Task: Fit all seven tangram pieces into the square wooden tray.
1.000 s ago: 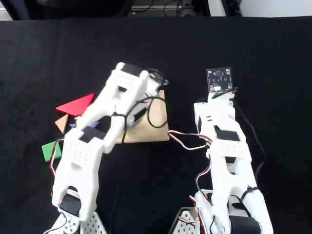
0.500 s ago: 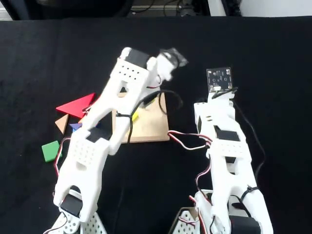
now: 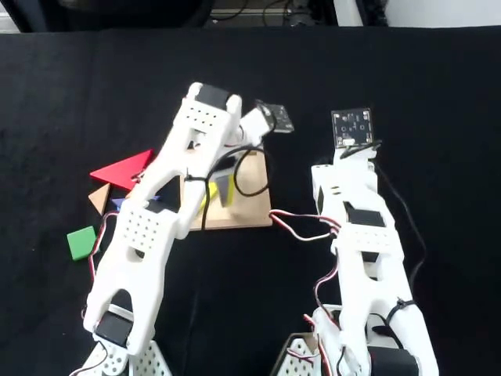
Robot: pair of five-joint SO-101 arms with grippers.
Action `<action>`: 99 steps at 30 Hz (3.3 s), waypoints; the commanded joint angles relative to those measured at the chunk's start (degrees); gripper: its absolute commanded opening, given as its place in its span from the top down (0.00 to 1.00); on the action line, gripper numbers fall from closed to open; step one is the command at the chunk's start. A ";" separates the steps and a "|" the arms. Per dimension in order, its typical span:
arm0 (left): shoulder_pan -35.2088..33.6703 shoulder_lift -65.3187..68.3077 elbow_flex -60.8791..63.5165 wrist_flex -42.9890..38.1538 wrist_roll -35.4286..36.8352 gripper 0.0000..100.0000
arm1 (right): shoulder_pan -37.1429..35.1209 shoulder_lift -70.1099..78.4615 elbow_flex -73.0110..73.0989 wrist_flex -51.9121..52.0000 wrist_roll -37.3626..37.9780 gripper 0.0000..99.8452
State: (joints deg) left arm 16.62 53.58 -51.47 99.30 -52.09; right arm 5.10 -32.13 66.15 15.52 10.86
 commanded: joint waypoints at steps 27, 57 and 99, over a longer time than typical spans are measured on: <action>-15.69 -29.45 -4.88 1.49 18.20 0.70 | 0.44 -0.31 -0.57 -0.97 -0.18 0.99; -36.09 -42.02 48.13 -33.93 -10.11 0.70 | -1.23 0.13 0.31 -2.02 0.00 0.99; -99.56 -72.44 114.07 -47.56 29.80 0.70 | -48.97 70.11 -92.79 31.47 22.77 0.81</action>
State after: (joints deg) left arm -80.79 -18.86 60.62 53.32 -22.37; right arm -41.67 33.36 -15.96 46.37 33.01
